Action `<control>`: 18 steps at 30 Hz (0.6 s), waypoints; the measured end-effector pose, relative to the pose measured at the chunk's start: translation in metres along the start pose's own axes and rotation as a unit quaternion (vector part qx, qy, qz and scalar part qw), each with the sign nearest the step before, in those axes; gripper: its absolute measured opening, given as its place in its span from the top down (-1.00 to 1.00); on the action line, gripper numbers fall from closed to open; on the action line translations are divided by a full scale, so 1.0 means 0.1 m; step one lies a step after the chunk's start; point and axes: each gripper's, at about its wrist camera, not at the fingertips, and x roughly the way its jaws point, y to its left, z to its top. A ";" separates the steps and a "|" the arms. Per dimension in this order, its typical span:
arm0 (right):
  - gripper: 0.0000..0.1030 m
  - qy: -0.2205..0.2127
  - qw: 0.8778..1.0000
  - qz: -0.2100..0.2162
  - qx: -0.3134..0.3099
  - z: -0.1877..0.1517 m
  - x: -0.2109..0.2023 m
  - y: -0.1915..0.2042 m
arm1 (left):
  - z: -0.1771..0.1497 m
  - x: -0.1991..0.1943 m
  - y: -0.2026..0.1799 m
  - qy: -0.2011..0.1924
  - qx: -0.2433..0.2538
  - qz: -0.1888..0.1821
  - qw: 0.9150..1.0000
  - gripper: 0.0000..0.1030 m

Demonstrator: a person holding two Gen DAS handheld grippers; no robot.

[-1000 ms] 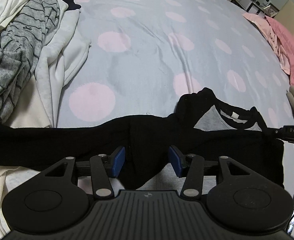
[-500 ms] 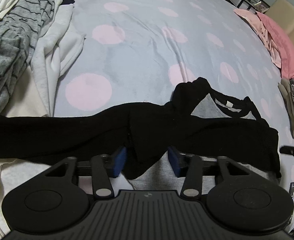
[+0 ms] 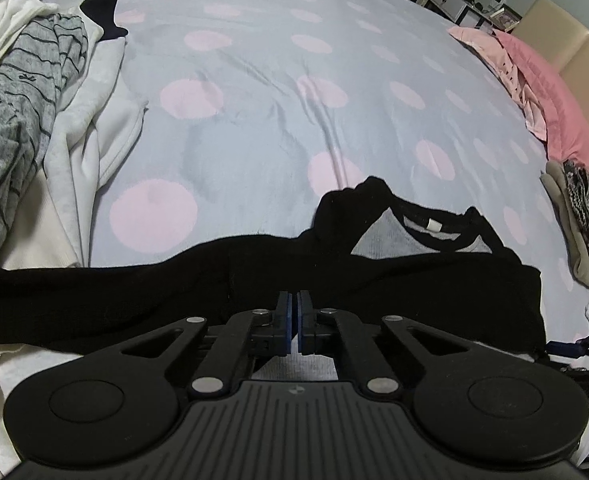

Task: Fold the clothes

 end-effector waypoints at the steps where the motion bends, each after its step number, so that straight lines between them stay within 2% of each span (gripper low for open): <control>1: 0.68 0.002 1.000 -0.009 -0.001 0.00 0.02 0.00 | 0.01 -0.01 0.01 -0.002 -0.002 0.000 1.000 1.00; 2: 0.81 0.004 1.000 -0.018 -0.001 -0.01 0.03 0.00 | 0.02 -0.02 0.01 -0.005 -0.004 0.001 1.000 1.00; 4: 0.90 0.011 1.000 -0.026 0.012 0.00 0.02 -0.07 | 0.03 -0.05 0.02 -0.011 -0.008 0.003 1.000 1.00; 9: 0.93 0.030 0.997 -0.038 0.053 0.01 -0.02 -0.28 | 0.04 -0.05 0.04 -0.010 -0.011 0.003 1.000 0.97; 10: 1.00 0.035 0.997 -0.044 0.056 0.00 0.00 -0.30 | 0.03 -0.05 0.04 -0.007 -0.009 0.004 1.000 0.86; 11: 1.00 0.046 0.995 -0.067 0.054 0.00 0.04 -0.32 | 0.02 -0.04 0.04 -0.003 -0.006 0.001 1.000 0.65; 12: 1.00 0.056 0.993 -0.086 0.054 -0.01 0.08 -0.33 | 0.00 -0.05 0.03 -0.001 -0.003 -0.001 1.000 0.54; 14: 1.00 0.060 0.992 -0.083 0.068 -0.03 0.11 -0.41 | -0.03 -0.05 0.01 0.004 0.006 -0.006 1.000 0.31; 18: 0.94 0.046 0.994 -0.059 0.078 -0.04 0.03 -0.47 | -0.10 -0.02 -0.04 0.012 0.037 0.001 0.999 0.22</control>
